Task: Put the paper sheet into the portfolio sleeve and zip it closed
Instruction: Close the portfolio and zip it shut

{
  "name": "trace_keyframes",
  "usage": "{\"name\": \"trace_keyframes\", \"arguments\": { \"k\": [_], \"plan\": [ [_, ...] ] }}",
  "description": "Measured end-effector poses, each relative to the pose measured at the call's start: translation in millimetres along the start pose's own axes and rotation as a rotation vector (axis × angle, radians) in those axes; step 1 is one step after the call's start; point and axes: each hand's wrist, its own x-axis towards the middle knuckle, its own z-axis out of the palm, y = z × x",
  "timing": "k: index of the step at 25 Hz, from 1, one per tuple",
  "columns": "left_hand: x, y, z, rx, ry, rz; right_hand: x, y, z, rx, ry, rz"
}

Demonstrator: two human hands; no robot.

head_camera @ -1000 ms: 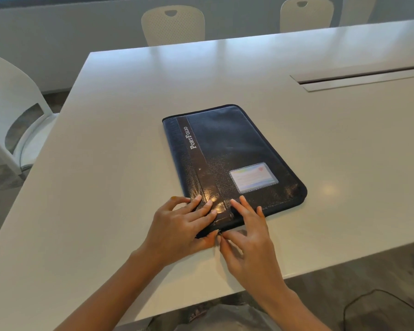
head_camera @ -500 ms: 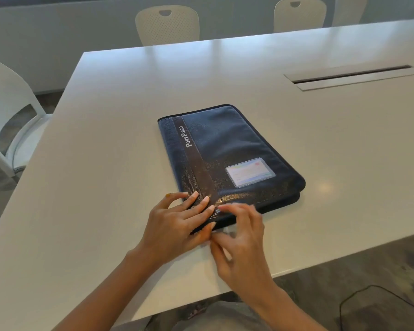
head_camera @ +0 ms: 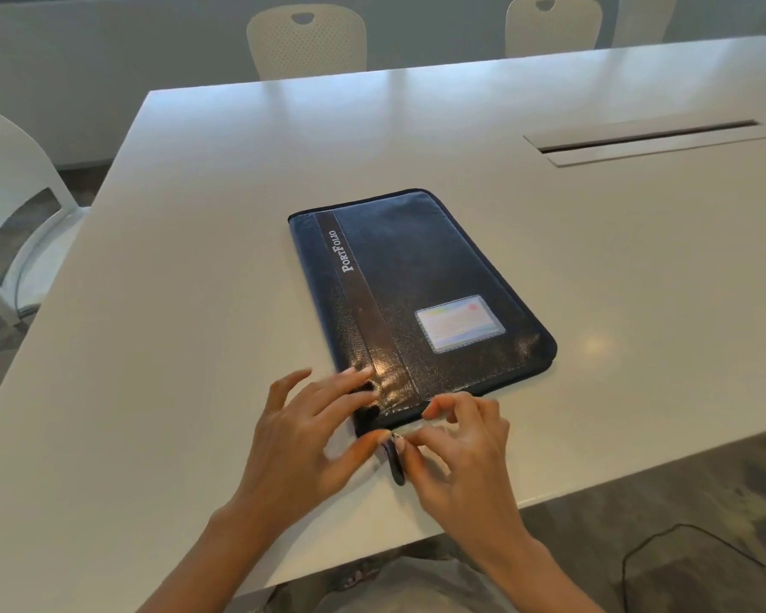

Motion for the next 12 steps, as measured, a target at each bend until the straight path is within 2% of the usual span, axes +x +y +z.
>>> {"name": "trace_keyframes", "arguments": {
  "k": [5,12],
  "plan": [
    [-27,12,-7,-0.035,-0.048,-0.215,1,-11,7,0.003,-0.064,-0.073],
    [-33,-1,-11,-0.057,-0.076,-0.347,10,-16,7,0.037,-0.135,-0.096]
  ]
}}
